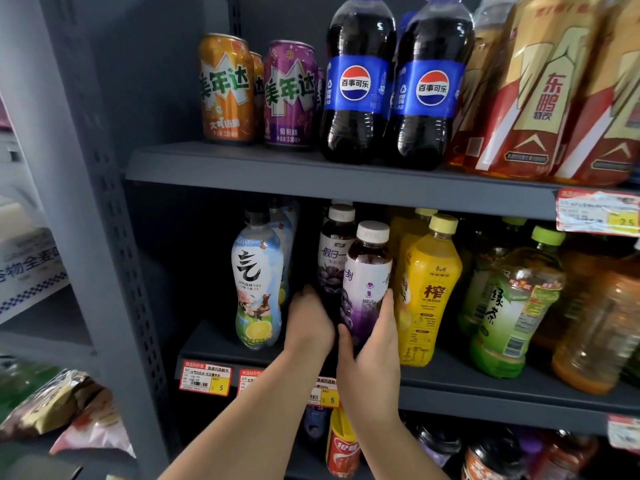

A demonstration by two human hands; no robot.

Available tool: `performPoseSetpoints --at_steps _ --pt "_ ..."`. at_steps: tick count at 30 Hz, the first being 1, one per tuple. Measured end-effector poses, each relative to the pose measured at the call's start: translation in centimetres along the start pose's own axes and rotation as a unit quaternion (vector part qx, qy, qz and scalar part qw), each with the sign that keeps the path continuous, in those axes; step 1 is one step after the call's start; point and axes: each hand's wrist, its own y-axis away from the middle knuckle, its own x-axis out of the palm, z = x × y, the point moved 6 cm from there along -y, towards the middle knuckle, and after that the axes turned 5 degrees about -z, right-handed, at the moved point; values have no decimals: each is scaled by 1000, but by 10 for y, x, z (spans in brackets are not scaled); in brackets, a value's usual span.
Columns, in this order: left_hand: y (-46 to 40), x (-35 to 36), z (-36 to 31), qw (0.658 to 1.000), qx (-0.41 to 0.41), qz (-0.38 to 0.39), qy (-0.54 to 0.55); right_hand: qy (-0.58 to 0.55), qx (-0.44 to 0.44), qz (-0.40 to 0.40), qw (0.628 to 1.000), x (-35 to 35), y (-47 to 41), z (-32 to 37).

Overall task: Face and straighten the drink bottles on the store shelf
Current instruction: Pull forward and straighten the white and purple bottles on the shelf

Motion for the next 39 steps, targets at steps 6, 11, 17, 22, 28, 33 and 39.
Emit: performPoseSetpoints --at_steps 6,11,17,22,28,33,39 --pt "0 -1 1 1000 -9 -3 10 3 0 2 1000 0 0 0" --pt "6 -4 0 999 -10 -11 32 -3 -7 7 1000 0 0 -1" --pt "38 -22 2 990 35 -65 119 31 -50 -26 998 -5 1 1" --pt "47 -26 7 987 62 -22 149 3 -45 9 999 -4 0 0" --pt "54 -27 12 978 61 41 197 -58 11 73 996 2 -1 -5" --pt "65 -34 20 976 88 9 198 -54 2 104 993 3 -4 -1" --pt "71 -37 21 975 101 -26 198 -40 0 123 992 4 -7 -3"
